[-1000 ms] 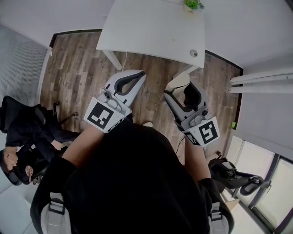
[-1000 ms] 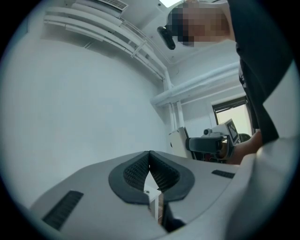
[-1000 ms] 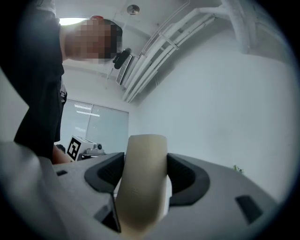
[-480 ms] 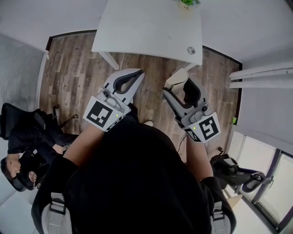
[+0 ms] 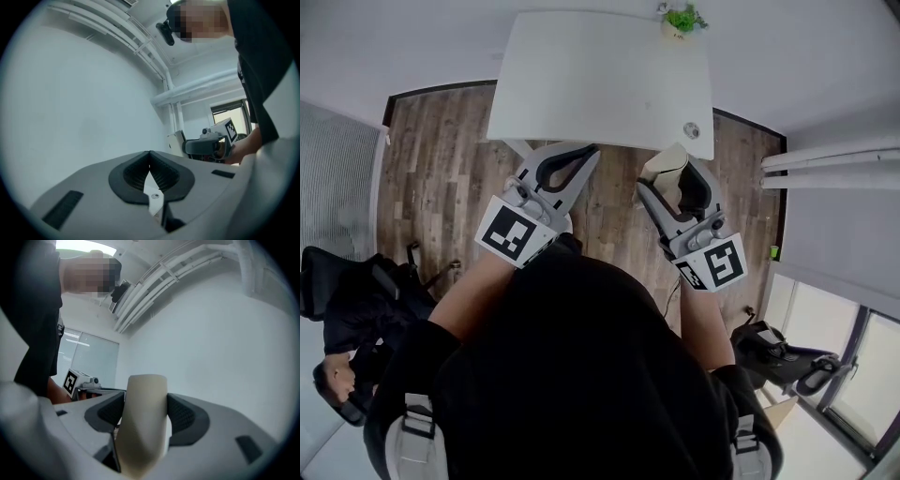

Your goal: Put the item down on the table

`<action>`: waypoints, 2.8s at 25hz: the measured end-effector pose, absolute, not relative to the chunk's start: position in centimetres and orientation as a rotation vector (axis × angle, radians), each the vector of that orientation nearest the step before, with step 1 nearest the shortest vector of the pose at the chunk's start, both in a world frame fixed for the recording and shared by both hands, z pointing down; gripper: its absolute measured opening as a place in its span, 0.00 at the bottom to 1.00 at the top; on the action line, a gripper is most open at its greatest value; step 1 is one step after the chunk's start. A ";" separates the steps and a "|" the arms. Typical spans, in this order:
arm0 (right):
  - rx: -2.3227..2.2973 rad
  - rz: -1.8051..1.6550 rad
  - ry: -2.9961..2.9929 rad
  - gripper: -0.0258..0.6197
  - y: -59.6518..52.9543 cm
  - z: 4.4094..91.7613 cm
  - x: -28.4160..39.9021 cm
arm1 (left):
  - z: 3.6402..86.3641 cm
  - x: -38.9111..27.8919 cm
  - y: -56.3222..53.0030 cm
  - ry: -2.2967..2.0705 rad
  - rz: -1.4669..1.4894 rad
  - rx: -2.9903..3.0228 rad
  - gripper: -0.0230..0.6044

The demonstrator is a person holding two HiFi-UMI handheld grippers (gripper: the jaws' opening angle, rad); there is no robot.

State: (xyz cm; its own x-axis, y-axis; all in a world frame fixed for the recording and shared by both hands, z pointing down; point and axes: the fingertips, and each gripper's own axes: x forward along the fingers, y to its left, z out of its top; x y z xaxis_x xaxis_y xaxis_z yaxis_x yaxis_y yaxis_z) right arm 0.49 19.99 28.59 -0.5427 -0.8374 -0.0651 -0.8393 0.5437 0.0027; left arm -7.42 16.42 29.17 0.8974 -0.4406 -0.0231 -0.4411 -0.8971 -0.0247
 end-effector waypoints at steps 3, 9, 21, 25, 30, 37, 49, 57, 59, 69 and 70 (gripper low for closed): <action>-1.508 0.079 2.688 0.49 19.5 28.0 0.1 | 28.5 -7.7 15.9 0.676 0.037 -3.024 0.03; -1.568 0.060 2.666 0.49 14.1 28.3 -2.5 | 29.0 -10.3 10.5 0.623 0.039 -3.047 0.03; -1.649 0.039 2.642 0.49 10.7 29.1 -4.9 | 29.9 -12.3 6.5 0.537 0.058 -3.091 0.03; -1.654 0.036 2.633 0.49 9.8 29.1 -4.6 | 30.4 -11.9 5.6 0.527 0.050 -3.102 0.03; -1.658 0.016 2.629 0.49 8.4 29.8 -2.9 | 30.7 -10.5 4.5 0.532 0.038 -3.096 0.03; -1.623 0.019 2.643 0.49 5.3 29.7 -0.2 | 30.6 -8.1 2.2 0.577 0.024 -3.088 0.03; -1.533 -0.013 2.679 0.49 0.0 30.4 6.9 | 30.7 -1.2 -2.3 0.665 -0.028 -3.078 0.03; -1.457 -0.021 2.693 0.49 -1.9 30.3 10.8 | 30.3 2.8 -3.9 0.728 -0.059 -3.056 0.03; -1.438 -0.028 2.696 0.49 -2.5 30.5 12.7 | 30.4 4.7 -4.4 0.740 -0.069 -3.045 0.03; -1.353 -0.081 2.741 0.49 -4.8 32.1 17.5 | 31.4 9.5 -5.8 0.848 -0.133 -3.031 0.03; -1.349 -0.090 2.745 0.49 -4.9 32.3 17.7 | 31.4 9.9 -5.8 0.847 -0.128 -3.031 0.03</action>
